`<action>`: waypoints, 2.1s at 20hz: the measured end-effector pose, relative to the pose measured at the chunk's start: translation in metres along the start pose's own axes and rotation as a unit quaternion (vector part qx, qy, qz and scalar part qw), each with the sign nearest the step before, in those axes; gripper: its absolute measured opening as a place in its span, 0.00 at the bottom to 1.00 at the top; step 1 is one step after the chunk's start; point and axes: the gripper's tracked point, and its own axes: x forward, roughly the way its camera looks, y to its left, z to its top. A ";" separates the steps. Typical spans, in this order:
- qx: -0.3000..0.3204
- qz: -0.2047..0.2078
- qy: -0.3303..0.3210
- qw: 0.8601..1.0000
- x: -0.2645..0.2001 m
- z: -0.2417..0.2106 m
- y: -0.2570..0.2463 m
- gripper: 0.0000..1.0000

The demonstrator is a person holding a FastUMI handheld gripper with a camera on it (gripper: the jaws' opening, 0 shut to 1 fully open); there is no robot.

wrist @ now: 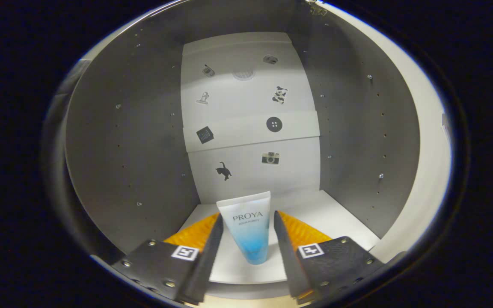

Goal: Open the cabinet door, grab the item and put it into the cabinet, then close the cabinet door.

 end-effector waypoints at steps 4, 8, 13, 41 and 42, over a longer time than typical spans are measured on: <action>0.005 0.002 -0.011 1.000 -0.014 0.007 0.003 0.99; 0.004 -0.005 -0.022 1.000 -0.044 0.018 0.000 0.99; -0.001 -0.021 -0.017 1.000 -0.107 0.021 -0.007 0.99; 0.023 -0.316 -0.020 0.948 -0.485 0.024 -0.246 0.99; 0.024 -0.322 -0.026 0.946 -0.481 0.029 -0.254 0.99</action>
